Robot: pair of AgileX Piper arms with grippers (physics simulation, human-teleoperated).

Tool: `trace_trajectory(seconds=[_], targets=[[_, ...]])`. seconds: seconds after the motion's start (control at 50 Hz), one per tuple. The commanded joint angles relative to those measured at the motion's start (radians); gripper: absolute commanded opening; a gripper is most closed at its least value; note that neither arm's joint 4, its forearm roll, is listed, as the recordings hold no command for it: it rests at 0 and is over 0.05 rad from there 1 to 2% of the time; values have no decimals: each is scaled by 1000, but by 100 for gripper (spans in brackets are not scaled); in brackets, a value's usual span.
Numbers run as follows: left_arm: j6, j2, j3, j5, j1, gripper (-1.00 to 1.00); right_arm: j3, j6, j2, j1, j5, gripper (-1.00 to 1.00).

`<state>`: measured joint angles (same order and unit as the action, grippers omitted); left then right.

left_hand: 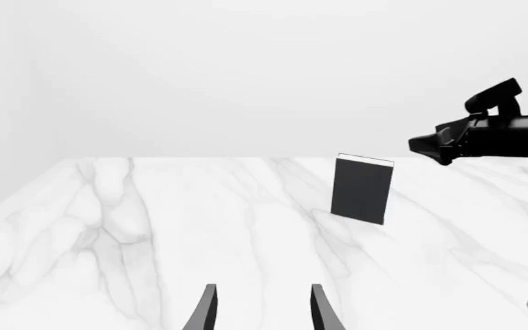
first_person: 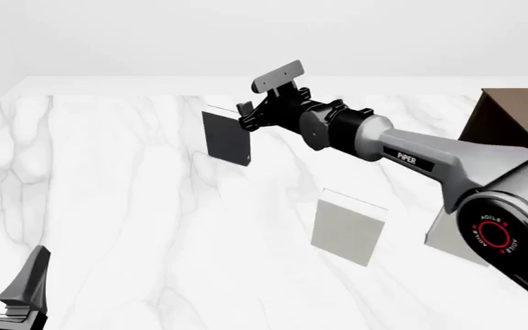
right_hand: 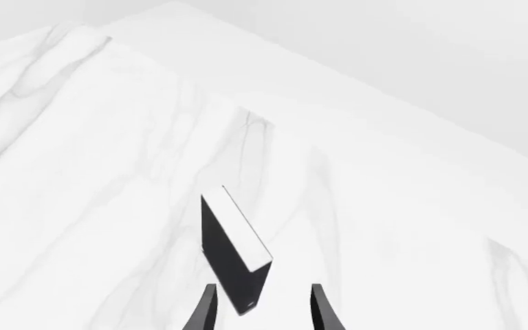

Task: Pick up the book on the left and place it on top of the shelf.

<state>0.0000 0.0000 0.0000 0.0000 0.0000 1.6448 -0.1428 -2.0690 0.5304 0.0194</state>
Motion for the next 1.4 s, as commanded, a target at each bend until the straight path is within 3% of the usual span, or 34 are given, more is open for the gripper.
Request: trace_trajectory(seconds=[0.02, 0.08, 0.1, 0.14, 1.4], targets=[[0, 0, 0, 0, 0, 100, 8, 1, -10, 0, -1, 100], [0, 0, 0, 0, 0, 100, 8, 1, -10, 0, -1, 100], [0, 0, 0, 0, 0, 100, 78, 21, -110, 3, 0, 100], [0, 0, 0, 0, 0, 100, 92, 22, -121, 3, -4, 100], [0, 0, 0, 0, 0, 100, 308, 41, -360, -9, -48, 100]])
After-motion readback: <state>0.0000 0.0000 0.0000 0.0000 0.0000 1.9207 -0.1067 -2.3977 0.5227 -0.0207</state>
